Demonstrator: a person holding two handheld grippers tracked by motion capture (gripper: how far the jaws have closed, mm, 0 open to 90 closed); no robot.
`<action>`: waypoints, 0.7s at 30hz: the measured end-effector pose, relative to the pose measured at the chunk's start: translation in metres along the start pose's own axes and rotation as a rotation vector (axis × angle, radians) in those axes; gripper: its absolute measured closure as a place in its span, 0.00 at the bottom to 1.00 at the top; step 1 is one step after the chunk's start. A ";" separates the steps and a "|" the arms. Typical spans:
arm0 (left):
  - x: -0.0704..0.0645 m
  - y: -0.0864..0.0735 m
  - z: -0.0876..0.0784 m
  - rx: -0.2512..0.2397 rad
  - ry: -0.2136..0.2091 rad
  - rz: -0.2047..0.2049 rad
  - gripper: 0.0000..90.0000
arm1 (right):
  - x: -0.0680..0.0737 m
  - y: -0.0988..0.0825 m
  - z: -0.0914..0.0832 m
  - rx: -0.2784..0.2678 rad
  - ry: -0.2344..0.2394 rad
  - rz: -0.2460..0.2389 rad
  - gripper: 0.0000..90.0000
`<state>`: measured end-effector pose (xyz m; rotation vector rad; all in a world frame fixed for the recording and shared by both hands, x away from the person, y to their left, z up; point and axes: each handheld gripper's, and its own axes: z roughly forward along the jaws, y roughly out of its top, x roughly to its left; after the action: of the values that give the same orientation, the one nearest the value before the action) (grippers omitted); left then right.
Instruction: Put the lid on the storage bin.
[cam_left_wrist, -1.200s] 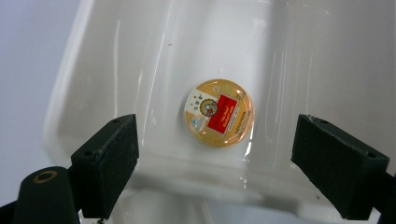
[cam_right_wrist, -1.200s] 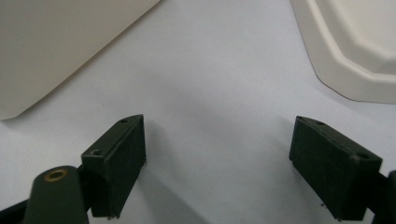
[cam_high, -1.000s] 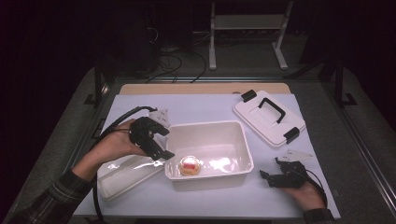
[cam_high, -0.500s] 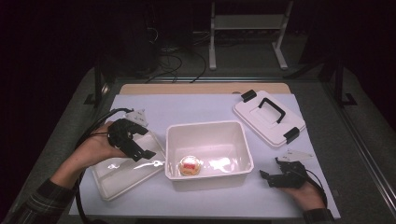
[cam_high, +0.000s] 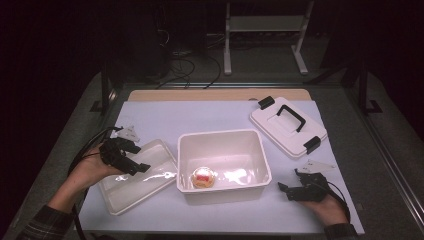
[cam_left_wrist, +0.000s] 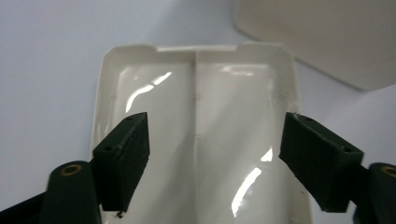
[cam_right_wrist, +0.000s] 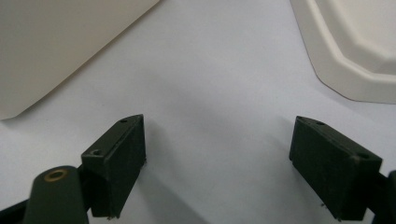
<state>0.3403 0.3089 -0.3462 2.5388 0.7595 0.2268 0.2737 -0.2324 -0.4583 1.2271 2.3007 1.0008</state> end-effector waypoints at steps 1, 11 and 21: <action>0.003 -0.007 0.004 0.007 0.004 -0.017 0.30 | 0.000 0.000 0.000 0.000 0.000 0.000 0.20; 0.009 -0.032 0.028 0.035 -0.007 -0.045 0.50 | 0.000 0.000 0.000 0.000 0.000 0.000 0.20; 0.010 -0.044 0.050 0.063 -0.009 -0.069 0.68 | 0.000 0.000 0.000 0.000 0.000 0.000 0.20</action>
<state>0.3420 0.3267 -0.4109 2.5651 0.8614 0.1707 0.2737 -0.2324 -0.4584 1.2270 2.3006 1.0012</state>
